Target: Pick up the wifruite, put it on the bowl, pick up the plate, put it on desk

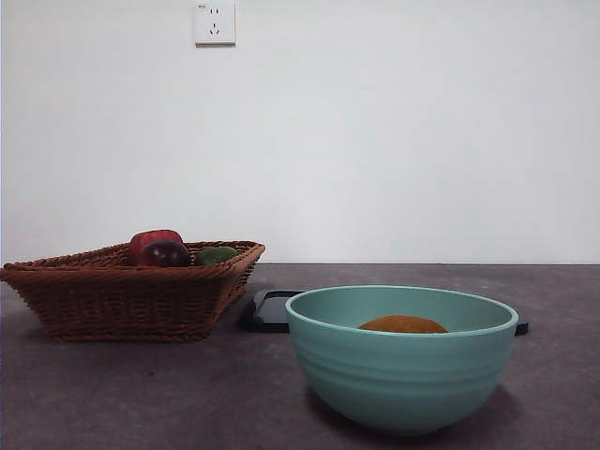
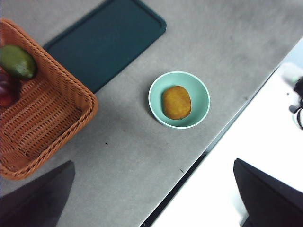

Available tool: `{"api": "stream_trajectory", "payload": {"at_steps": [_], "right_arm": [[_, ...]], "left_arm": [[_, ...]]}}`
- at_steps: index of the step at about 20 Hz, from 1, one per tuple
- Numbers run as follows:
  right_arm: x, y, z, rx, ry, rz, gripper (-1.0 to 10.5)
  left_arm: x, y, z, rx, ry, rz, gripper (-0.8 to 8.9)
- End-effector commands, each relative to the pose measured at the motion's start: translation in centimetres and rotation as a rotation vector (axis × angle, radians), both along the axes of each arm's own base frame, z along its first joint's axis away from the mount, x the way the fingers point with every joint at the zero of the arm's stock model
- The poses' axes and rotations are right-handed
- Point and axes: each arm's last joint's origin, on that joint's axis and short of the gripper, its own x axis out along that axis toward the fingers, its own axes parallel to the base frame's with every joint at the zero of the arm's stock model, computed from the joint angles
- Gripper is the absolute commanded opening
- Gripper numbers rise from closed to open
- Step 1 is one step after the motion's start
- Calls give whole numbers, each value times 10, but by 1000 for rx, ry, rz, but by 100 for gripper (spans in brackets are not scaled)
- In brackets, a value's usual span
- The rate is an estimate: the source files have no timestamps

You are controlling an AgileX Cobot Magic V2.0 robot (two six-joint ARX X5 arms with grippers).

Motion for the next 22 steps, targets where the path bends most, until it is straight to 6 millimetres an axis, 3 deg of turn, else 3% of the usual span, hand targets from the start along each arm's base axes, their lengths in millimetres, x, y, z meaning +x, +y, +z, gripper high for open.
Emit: {"api": "stream_trajectory", "payload": {"at_steps": [1, 6, 10, 14, 22], "right_arm": [[-2, 0, 5, 6, -23, 7, 601], [-1, 0, 6, 7, -32, 7, 601], [-1, 0, 6, 6, -34, 8, 601], [-1, 0, 6, 6, -32, 7, 601], [6, 2, 13, 119, -9, -59, 599]], "left_arm": [[-13, 20, -5, -74, -23, 11, 618], [-41, 69, -32, -218, -81, 26, 618], [-55, 94, -54, -265, -107, 25, 618], [-62, 105, -70, -281, -116, 24, 618], [-63, 107, -69, -293, -123, 23, 618]]}}
